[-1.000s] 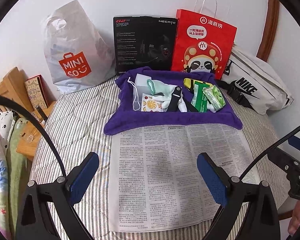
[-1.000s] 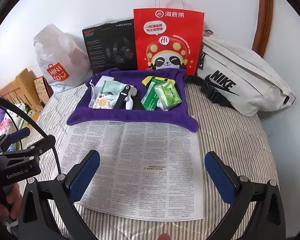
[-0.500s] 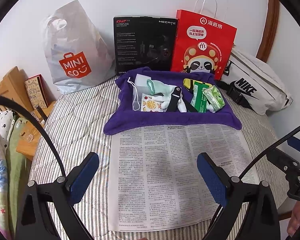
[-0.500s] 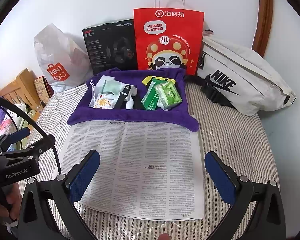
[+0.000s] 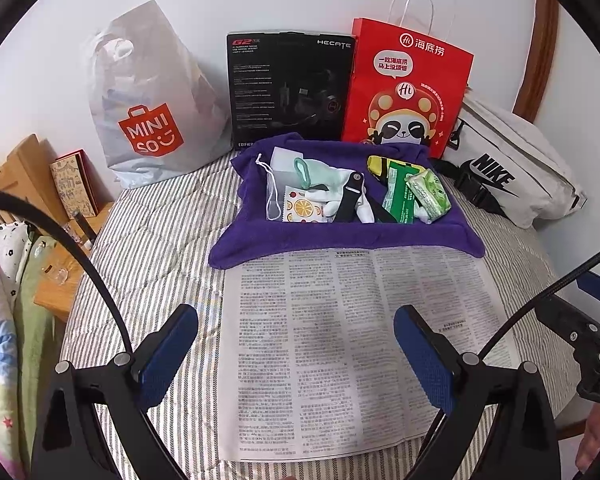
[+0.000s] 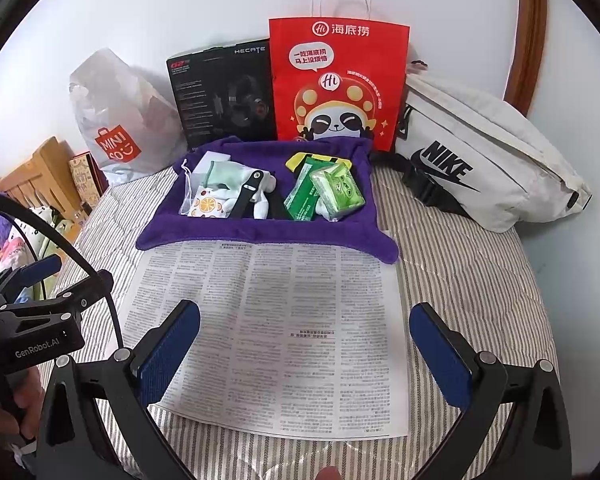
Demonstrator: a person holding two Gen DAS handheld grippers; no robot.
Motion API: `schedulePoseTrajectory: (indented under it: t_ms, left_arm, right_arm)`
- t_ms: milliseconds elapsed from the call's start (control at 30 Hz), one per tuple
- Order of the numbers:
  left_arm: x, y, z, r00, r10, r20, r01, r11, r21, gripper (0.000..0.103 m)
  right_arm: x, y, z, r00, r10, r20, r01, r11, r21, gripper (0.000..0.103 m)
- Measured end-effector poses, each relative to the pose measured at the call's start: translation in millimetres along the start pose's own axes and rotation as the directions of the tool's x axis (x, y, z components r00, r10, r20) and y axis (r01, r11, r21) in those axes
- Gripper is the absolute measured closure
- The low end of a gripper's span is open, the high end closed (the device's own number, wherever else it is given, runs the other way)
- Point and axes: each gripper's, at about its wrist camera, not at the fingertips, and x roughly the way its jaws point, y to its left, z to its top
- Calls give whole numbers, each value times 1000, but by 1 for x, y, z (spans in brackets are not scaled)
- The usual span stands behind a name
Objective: Organize soft objects
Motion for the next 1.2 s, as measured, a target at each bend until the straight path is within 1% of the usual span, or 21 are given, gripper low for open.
schedulePoseTrajectory:
  t_ms: [933,1200]
  left_arm:
    - [-3,0,0,1000,12,3,-12,1000,-1,4]
    - [-4,0,2,1000,0,5,0,1000,10,4]
  right_arm:
    - [2,-4,0,1000,-10,-10,10,1000,-2,0]
    - [3,-5,1,1000,-13,-13,14,1000,6,0]
